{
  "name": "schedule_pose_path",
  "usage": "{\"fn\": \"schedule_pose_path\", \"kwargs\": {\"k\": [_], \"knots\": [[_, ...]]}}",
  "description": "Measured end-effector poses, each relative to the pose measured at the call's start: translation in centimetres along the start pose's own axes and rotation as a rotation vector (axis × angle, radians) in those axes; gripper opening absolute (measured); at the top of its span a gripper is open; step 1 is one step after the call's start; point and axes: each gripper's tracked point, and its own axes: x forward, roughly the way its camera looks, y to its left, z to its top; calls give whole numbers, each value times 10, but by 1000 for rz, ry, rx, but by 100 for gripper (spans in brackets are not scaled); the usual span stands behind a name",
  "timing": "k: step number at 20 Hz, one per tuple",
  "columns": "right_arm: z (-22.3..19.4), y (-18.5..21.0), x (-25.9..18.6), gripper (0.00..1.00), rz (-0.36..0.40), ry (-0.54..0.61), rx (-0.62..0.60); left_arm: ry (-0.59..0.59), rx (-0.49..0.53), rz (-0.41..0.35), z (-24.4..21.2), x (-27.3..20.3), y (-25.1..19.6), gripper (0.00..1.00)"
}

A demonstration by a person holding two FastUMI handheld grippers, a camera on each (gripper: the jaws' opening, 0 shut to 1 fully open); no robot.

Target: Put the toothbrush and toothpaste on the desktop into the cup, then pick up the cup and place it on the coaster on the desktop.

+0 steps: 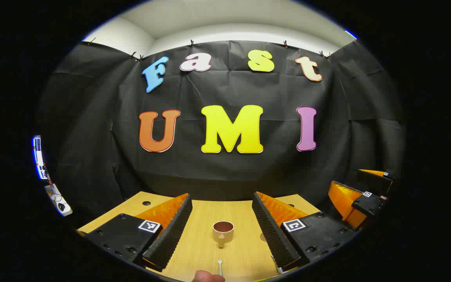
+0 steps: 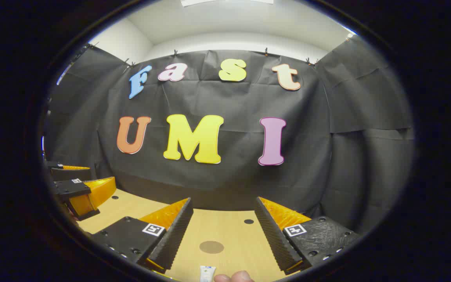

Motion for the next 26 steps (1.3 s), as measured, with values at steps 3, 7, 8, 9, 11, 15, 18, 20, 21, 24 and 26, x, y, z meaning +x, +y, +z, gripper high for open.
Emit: {"fn": "schedule_pose_path", "kwargs": {"k": [3, 7, 8, 9, 11, 15, 18, 20, 21, 24, 26], "knots": [[3, 5, 4, 93, 9, 1, 19, 0, 5, 7, 1, 2, 4, 98], [0, 7, 6, 95, 9, 9, 10, 1, 13, 5, 0, 4, 5, 97], [0, 7, 6, 95, 13, 7, 5, 0, 19, 4, 0, 4, 4, 98], [1, 9, 5, 95, 14, 7, 0, 2, 23, 4, 0, 6, 6, 98], [1, 10, 6, 97, 20, 6, 5, 6, 21, 2, -1, 7, 6, 97], [3, 11, 4, 95, 22, 4, 6, 3, 28, 4, 0, 8, 6, 98], [3, 8, 4, 95, 17, 2, 16, 4, 27, 6, -3, 8, 5, 97], [5, 7, 5, 95, 11, 0, 21, 4, 27, 7, -3, 8, 6, 98], [4, 7, 6, 95, 10, 2, 25, 4, 25, 8, -3, 8, 6, 98], [-3, 4, 9, 95, 5, 20, 27, 18, 26, 7, -10, 9, 5, 97], [-9, 1, 11, 95, 1, 38, 28, 34, 24, 5, -15, 8, 5, 97]]}}
